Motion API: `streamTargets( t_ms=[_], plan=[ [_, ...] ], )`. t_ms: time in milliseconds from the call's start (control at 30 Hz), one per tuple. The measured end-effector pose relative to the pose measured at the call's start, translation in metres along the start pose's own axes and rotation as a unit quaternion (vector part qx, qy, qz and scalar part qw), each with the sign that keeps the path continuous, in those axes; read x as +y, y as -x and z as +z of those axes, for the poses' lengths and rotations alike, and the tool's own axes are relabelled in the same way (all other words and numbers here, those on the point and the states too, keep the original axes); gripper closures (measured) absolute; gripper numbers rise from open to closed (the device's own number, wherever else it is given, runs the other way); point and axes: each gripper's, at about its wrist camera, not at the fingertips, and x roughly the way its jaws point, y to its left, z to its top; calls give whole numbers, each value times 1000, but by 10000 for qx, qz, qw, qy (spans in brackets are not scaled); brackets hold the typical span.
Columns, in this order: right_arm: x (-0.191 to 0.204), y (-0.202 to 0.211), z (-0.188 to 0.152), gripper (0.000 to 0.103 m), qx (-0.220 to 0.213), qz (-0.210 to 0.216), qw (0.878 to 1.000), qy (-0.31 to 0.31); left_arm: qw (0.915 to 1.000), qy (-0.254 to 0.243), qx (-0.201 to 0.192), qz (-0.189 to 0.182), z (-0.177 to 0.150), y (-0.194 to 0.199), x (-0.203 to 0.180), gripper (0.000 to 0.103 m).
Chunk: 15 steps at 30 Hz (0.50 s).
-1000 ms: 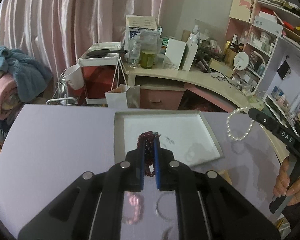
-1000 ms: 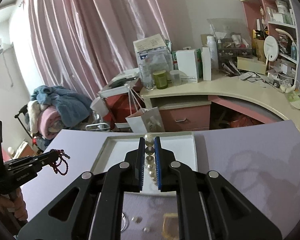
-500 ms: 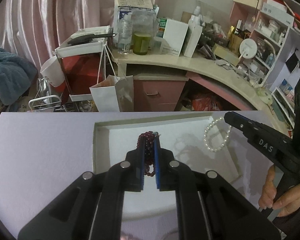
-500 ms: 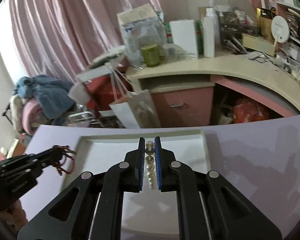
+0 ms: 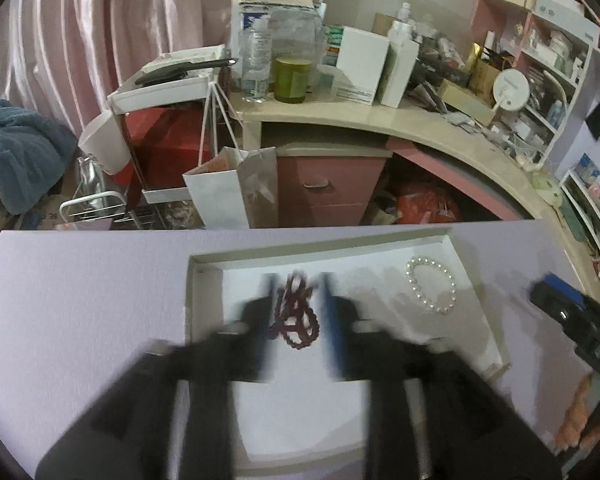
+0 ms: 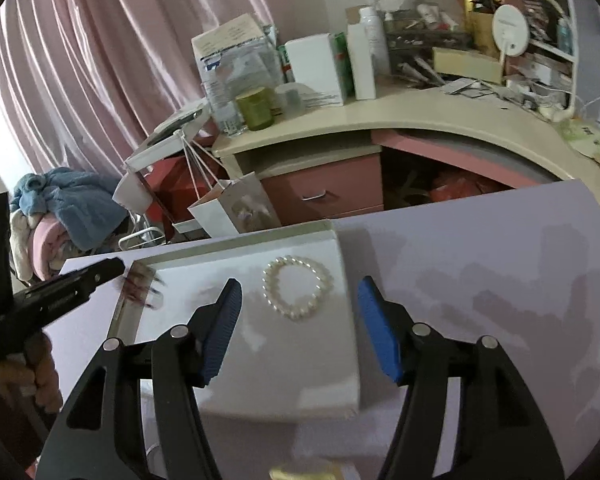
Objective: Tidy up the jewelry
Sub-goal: 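Carry both bracelets into the white tray and open both tools, then grasp the silver ring with the right tool while the left tool moves toward the grey cuff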
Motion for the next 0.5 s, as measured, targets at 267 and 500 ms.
streamTargets(
  t_ms=[267, 500],
  plan=[
    [-13, 75, -36, 40, -425, -333, 9985, 85, 9972, 414, -612, 89, -33, 88, 21, 42],
    [-15, 116, -86, 40, -476, -448, 9975, 277, 9946, 589, -656, 543, -110, 154, 33, 35]
  ],
)
